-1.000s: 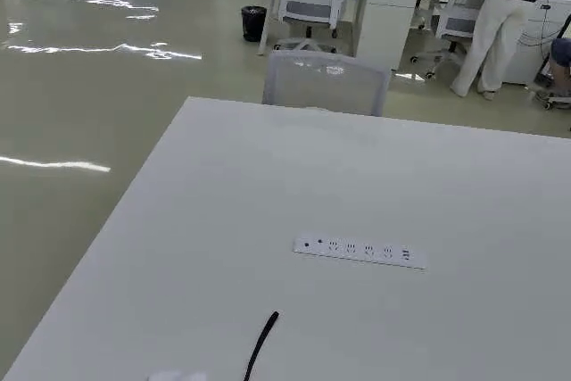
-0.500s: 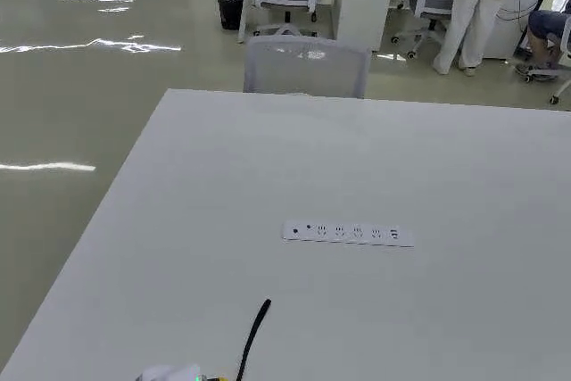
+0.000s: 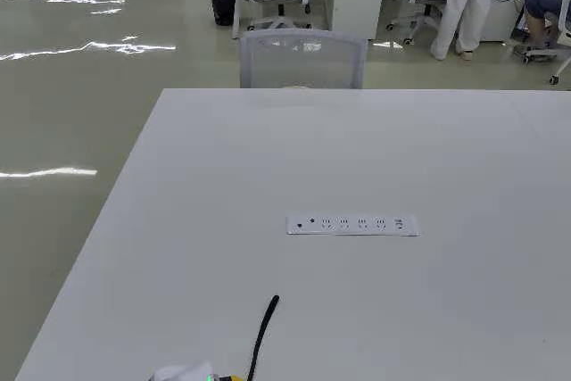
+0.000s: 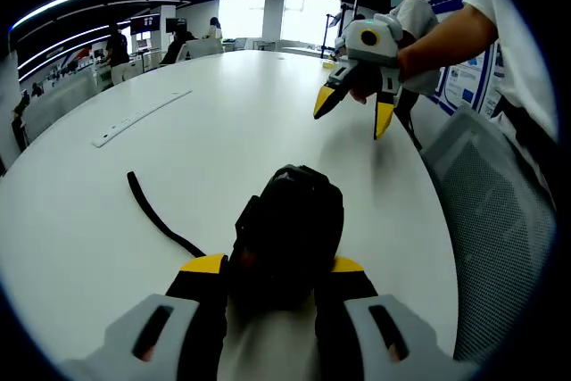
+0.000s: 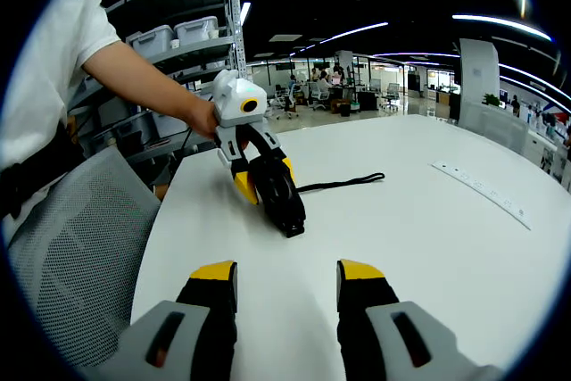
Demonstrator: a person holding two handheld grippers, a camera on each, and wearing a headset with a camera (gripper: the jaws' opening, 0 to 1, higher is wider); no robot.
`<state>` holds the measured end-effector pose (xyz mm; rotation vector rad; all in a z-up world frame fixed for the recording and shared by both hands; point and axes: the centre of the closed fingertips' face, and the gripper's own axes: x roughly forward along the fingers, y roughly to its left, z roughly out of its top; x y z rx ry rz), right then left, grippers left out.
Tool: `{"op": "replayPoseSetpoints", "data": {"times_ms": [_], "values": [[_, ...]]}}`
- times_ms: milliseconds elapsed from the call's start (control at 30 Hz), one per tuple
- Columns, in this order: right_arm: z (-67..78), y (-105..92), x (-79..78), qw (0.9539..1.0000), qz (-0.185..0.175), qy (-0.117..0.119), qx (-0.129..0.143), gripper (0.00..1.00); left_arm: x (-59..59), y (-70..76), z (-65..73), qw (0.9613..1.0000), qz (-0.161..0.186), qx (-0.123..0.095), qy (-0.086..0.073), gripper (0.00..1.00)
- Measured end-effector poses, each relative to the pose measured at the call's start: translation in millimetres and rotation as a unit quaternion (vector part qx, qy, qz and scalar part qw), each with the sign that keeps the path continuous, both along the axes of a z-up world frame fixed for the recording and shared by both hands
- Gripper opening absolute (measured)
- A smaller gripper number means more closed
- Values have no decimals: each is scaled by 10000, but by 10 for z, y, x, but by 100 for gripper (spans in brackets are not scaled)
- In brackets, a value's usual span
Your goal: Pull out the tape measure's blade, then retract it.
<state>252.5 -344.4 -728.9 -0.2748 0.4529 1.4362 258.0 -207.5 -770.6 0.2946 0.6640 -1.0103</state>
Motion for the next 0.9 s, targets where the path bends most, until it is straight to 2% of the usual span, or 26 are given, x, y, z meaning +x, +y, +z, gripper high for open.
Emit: {"op": "replayPoseSetpoints", "data": {"times_ms": [200, 600, 900], "values": [[-58, 113, 28, 10000, 48, 35, 62, 39, -1, -6, -3, 10000, -29, -19, 10, 35], [-171, 342, 12, 9997, 238, 95, 47, 41, 10, -1, -17, 9999, -99, 57, 59, 35], [-225, 476, 70, 9995, 294, 89, 68, 40, 7, 2, -19, 9999, -104, 89, 79, 35]]}}
